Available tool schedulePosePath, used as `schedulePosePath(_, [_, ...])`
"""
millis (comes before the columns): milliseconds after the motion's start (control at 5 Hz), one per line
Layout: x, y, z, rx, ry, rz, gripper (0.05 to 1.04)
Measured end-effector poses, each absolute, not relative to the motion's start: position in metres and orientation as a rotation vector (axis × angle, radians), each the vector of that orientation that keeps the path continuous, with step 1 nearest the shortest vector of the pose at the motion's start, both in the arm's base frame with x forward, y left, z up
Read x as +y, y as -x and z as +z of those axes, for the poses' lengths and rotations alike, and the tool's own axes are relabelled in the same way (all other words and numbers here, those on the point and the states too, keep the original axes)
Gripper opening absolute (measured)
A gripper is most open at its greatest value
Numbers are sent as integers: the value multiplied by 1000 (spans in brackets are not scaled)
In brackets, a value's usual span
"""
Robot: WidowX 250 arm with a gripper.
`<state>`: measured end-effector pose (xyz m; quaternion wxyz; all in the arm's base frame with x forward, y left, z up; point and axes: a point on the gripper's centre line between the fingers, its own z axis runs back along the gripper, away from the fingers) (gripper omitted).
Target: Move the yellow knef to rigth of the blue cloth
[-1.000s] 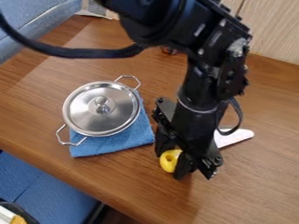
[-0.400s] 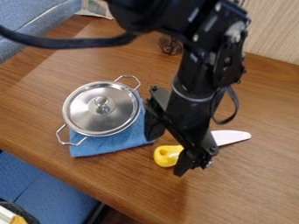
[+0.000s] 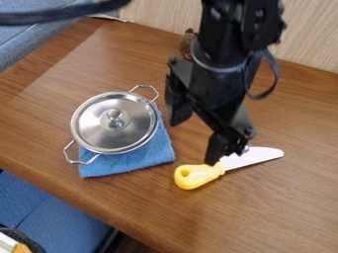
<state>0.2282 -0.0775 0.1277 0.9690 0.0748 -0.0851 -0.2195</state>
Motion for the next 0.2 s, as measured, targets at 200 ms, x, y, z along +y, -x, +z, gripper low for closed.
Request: schedulePosePath(200, [-78, -228, 128, -175, -149, -445, 1001])
